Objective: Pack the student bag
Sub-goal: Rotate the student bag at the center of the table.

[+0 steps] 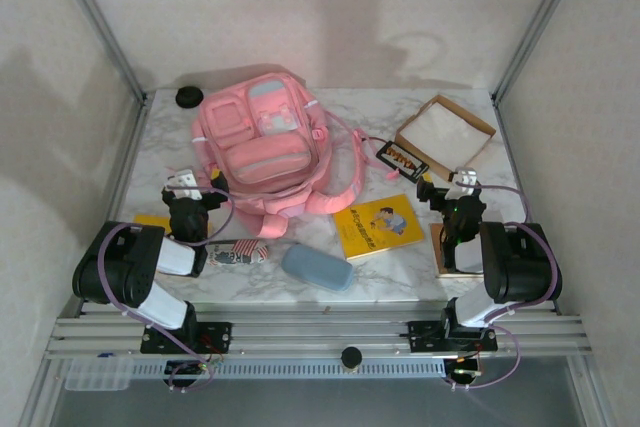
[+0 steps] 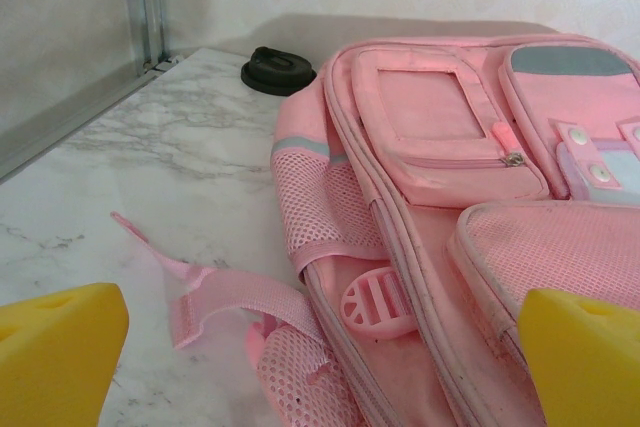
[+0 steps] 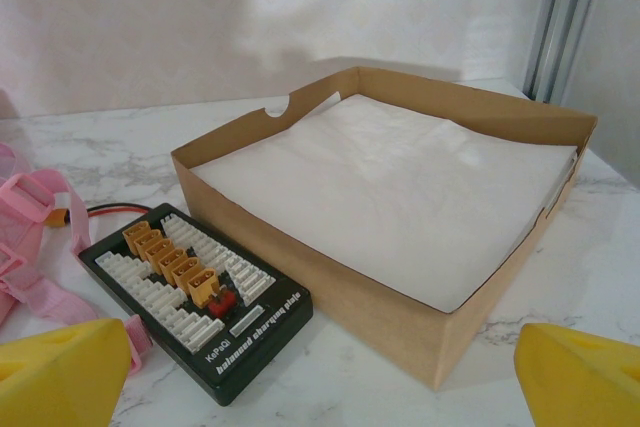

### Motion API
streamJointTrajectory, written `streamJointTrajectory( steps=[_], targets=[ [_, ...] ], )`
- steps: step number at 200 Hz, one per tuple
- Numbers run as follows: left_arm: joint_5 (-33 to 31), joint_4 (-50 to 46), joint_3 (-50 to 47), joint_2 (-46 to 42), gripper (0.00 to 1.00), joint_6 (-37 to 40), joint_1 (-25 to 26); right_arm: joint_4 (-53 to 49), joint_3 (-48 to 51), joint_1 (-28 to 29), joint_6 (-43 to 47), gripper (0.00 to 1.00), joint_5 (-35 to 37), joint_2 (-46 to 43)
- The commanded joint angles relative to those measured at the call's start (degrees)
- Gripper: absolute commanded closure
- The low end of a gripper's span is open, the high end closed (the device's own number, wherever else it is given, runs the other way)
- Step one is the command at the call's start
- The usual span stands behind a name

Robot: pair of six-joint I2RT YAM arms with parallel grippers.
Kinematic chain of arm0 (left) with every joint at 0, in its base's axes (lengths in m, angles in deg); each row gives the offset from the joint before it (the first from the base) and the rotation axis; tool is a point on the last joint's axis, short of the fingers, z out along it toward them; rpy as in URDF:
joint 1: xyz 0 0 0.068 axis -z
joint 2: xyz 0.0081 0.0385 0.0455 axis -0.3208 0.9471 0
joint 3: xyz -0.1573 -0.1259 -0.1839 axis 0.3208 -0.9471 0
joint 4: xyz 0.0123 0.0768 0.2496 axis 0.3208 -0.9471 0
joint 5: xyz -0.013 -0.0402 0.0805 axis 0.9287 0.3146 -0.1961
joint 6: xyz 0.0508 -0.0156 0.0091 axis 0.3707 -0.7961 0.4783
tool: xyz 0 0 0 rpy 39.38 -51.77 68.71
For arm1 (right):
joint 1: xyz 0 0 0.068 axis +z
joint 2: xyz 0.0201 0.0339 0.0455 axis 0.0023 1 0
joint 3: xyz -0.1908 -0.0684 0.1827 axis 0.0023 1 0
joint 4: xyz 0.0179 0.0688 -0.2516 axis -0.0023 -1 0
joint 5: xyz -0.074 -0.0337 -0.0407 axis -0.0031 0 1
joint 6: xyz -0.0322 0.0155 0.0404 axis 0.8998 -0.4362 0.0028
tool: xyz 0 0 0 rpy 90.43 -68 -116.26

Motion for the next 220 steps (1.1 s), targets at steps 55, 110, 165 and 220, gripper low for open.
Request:
streamJointTrajectory(
  steps=[55,110,165,220],
  targets=[
    [0.65,0.32,0.70,-0.28,0.01,0.58,-0.43,2.16,0.13,0.19,0.71,0.01,-0.35,0.21],
    [0.31,-10.06,2.87,-8.64,0.01,0.23,-0.43,-8.40,-0.75,0.19,-0.45,0.01,1.52,-10.27],
    [2.92,-37.87,13.62,-24.45,0.01,-11.85,-1.13,-43.80,-14.93,-0.16,-19.84,0.01,7.43,-22.55],
    [5.72,-58.00,22.88,-28.25,0.01,-36.79,-4.47,-63.65,-27.03,-0.69,-33.54,0.01,-7.32,-18.53]
  ],
)
